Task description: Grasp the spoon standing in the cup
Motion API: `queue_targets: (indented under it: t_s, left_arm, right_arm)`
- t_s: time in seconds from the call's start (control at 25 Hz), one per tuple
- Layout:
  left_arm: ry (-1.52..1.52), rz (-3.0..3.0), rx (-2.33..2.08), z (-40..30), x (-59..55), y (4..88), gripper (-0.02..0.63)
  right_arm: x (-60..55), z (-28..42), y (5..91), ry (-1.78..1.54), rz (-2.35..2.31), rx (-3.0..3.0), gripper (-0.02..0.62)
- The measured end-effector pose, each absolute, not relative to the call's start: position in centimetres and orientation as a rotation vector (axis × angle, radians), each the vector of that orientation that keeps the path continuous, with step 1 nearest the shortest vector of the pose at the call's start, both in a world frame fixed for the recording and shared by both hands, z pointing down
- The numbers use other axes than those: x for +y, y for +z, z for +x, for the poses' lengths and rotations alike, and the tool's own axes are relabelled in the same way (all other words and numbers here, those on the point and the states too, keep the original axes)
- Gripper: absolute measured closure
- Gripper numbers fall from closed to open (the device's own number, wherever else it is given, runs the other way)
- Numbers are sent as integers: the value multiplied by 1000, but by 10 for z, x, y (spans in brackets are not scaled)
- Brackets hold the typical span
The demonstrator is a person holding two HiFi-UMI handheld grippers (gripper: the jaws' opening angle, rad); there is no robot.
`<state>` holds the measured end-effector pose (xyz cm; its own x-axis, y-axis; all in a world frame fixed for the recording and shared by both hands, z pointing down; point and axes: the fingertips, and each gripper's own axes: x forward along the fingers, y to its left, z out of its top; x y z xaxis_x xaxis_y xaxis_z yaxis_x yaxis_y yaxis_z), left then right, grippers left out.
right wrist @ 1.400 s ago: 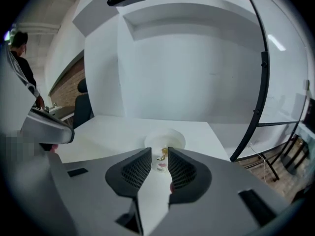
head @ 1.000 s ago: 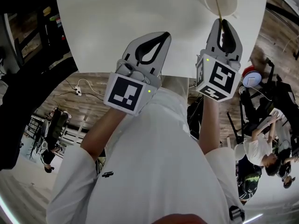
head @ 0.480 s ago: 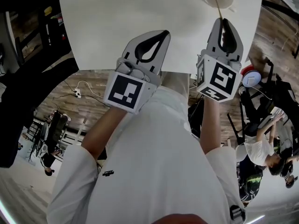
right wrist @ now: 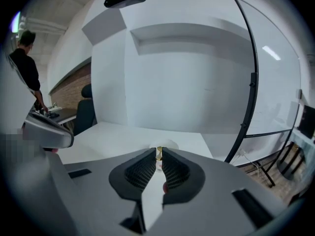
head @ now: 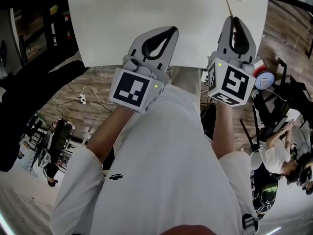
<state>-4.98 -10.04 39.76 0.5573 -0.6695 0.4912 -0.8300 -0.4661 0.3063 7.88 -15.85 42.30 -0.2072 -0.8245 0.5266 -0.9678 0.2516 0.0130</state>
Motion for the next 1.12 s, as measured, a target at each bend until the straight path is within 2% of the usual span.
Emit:
queue_targets:
  t_s: [1.12]
  left_arm:
    - [321,2405,-1280,-25,-48,305,611]
  right_arm:
    - [-63,105,306,275,1614,-2242,555]
